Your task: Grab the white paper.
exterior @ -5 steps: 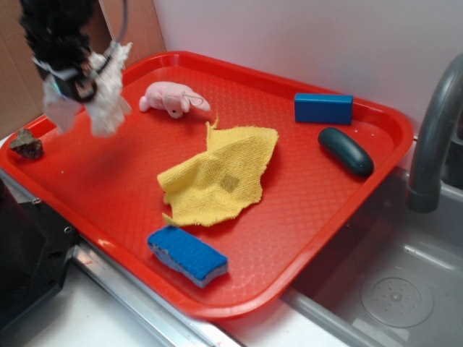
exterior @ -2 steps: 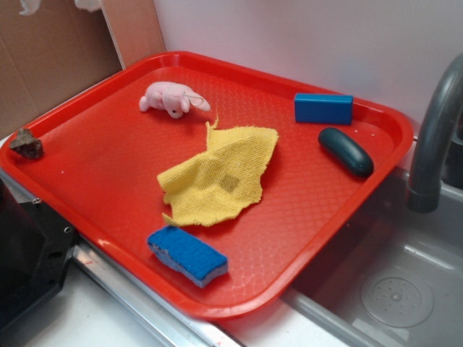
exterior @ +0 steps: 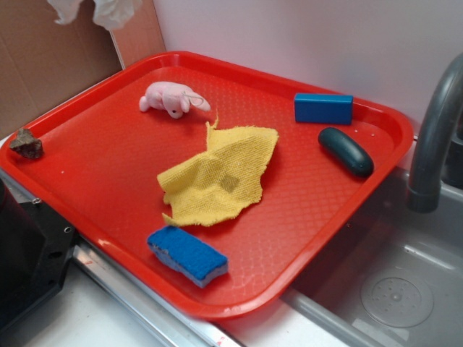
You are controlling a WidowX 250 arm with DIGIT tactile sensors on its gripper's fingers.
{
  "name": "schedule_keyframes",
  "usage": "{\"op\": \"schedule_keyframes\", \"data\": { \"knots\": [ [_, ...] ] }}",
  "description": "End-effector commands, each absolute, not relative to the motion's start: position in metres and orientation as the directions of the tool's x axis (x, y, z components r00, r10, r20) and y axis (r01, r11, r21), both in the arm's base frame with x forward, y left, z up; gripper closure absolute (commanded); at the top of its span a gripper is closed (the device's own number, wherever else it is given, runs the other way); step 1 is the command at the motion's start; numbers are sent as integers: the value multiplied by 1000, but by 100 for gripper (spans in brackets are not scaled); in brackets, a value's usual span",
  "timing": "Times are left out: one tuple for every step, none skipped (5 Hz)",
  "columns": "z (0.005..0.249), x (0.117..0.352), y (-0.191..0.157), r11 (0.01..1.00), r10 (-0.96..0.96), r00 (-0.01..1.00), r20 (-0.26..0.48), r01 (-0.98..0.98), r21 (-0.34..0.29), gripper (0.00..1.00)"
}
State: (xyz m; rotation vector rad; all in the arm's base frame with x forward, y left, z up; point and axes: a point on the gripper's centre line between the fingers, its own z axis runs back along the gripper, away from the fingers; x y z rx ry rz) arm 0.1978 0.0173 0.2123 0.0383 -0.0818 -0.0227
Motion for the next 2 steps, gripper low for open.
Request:
{"op": "schedule_keyframes", "data": {
  "knots": [
    [187, 197, 12, 998, -53, 998, 39, 51, 48, 100],
    [183, 194, 11, 996, -45, 998, 32, 42, 78, 100]
  ]
}}
